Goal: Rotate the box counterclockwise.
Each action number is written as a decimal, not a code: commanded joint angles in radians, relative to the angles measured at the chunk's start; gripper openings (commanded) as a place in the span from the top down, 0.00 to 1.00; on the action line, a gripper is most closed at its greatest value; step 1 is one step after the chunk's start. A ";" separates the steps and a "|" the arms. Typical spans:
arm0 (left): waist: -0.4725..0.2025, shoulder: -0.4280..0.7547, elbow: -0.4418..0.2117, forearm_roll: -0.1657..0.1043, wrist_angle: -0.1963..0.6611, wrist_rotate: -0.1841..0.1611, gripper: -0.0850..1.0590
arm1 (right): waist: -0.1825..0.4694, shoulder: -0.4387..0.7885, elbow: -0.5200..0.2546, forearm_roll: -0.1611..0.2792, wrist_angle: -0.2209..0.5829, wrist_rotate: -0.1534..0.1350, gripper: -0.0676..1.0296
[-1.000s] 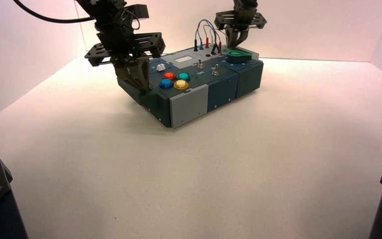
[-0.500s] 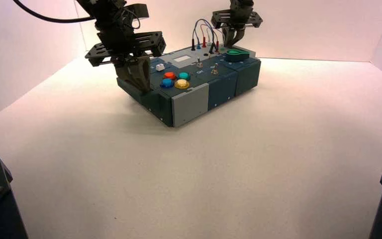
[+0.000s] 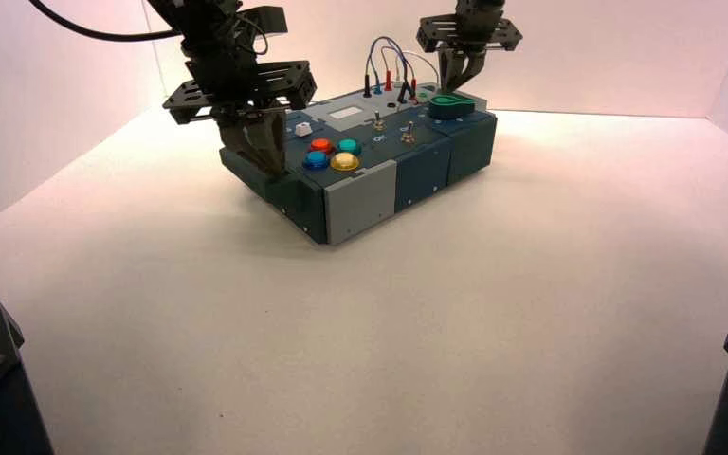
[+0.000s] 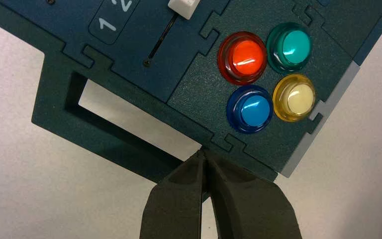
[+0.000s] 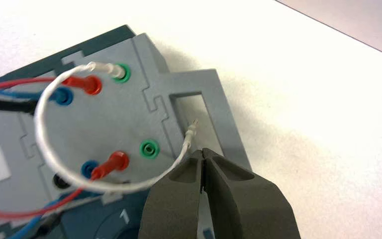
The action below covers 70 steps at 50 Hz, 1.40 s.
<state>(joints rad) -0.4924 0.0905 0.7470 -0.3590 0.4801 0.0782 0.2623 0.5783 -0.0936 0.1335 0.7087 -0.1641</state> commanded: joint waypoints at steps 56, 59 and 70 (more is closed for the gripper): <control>0.219 -0.278 -0.110 0.160 -0.129 0.103 0.95 | -0.060 -0.649 0.541 0.028 -0.181 0.012 0.96; 0.219 -0.273 -0.101 0.160 -0.150 0.123 0.95 | -0.060 -0.678 0.583 0.035 -0.206 0.012 0.96; 0.230 -0.218 -0.060 0.155 -0.279 0.146 0.95 | -0.071 -0.742 0.698 0.041 -0.284 0.012 0.96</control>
<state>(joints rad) -0.2700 -0.1289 0.6857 -0.2025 0.2562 0.2194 0.2040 -0.1135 0.5814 0.1703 0.4648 -0.1549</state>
